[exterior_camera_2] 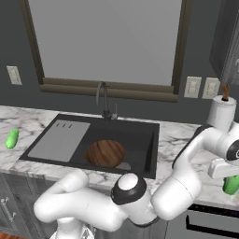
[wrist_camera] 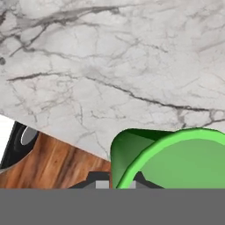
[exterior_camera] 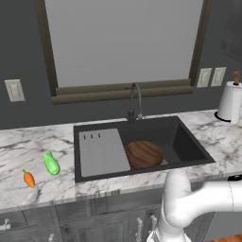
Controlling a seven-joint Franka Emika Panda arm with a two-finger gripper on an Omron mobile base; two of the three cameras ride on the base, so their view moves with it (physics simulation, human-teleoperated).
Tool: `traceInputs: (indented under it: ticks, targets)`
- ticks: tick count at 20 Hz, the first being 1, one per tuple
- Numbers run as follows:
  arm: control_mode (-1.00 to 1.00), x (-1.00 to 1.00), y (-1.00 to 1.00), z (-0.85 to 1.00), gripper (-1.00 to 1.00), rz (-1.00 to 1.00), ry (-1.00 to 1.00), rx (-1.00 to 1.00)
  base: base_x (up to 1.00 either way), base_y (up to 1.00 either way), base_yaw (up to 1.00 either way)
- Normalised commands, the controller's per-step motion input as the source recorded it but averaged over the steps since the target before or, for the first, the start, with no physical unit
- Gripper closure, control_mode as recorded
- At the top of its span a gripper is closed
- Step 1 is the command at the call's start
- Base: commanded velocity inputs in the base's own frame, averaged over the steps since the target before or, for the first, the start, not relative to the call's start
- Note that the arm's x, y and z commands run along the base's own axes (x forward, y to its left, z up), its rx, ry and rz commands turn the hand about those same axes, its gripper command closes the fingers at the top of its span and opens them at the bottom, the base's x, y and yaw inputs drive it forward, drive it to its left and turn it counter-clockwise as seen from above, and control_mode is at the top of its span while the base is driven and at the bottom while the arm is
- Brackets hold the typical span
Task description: Remove the corn and carrot from the sink. Then move the bowl and cup from the counter to the sink for washing.
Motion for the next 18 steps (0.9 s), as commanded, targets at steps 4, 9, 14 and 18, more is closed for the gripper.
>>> traceInputs:
  ticks: [4,9,14,18]
  targets:
    - [-1.00,-0.11,0.54,0.04,1.00,0.11,-0.14,0.00,0.00,0.00,0.00]
    - [-1.00,-0.01,0.54,0.16,1.00,0.06,-0.10,-0.01,0.00,0.00,0.00]
    - [-1.00,0.00,0.53,0.24,1.00,0.04,-0.07,-0.03,0.00,0.00,0.00]
    - [-1.00,0.00,0.57,0.24,1.00,0.04,-0.04,-0.03,0.00,0.00,0.00]
